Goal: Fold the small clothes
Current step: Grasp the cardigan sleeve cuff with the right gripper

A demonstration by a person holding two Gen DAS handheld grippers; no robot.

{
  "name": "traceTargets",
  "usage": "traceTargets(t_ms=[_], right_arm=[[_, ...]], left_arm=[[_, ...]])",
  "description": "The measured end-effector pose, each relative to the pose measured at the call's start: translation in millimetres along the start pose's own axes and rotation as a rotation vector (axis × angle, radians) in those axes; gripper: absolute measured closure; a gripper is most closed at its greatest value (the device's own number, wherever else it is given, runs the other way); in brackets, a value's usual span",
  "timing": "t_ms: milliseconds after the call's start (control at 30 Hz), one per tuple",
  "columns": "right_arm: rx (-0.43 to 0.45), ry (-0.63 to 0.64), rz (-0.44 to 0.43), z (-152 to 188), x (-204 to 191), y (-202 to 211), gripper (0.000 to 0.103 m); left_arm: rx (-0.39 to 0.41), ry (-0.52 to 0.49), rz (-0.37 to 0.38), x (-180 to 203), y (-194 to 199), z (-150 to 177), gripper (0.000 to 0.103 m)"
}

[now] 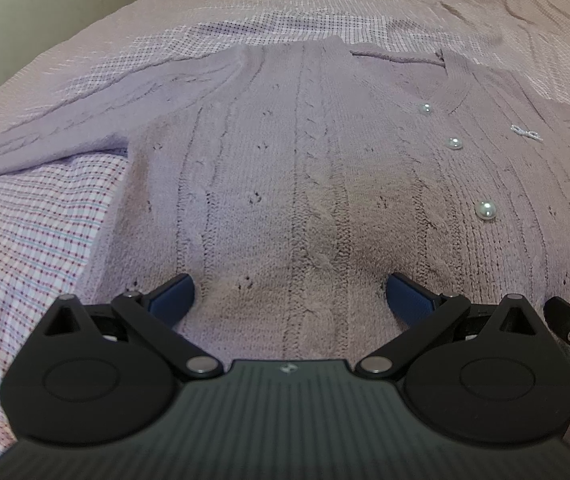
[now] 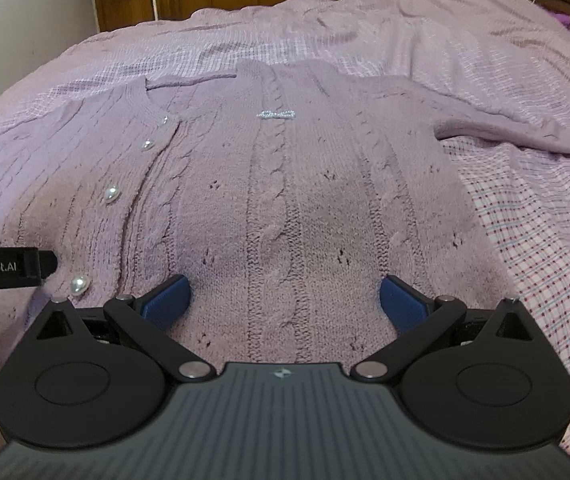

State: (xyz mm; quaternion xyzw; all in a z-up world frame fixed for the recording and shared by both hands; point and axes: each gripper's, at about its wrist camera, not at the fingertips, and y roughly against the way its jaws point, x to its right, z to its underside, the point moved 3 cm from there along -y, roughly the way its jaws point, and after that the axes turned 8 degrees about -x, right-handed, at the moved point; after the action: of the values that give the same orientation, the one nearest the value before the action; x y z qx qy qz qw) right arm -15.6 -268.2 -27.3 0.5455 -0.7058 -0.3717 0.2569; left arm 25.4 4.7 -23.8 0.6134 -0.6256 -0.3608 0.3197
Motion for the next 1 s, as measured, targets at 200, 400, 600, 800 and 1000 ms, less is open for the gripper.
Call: traceTargets(t_ms=[200,400,600,800,1000], right_arm=[[-0.017,0.038,-0.085,-1.8,8.1,4.3,0.000],[-0.064,-0.051,-0.281,-20.7,41.4,10.7,0.000],[-0.018,-0.122,-0.301,-48.3,94.9,21.6,0.000],[0.032,-0.211,-0.236,-74.5,168.1,11.7,0.000],[0.058,-0.365,-0.190,-93.4,245.8,-14.7,0.000]], left_arm=[[-0.028,-0.027,0.010,-0.3,-0.7,-3.9,0.000],[-0.046,-0.026,0.013,-1.9,-0.6,-7.4,0.000],[-0.038,-0.026,0.002,0.0,-1.2,-7.0,0.000],[-0.036,-0.027,-0.009,2.3,-1.7,-6.1,0.000],[-0.031,-0.030,-0.017,3.5,-3.5,-6.3,0.000]])
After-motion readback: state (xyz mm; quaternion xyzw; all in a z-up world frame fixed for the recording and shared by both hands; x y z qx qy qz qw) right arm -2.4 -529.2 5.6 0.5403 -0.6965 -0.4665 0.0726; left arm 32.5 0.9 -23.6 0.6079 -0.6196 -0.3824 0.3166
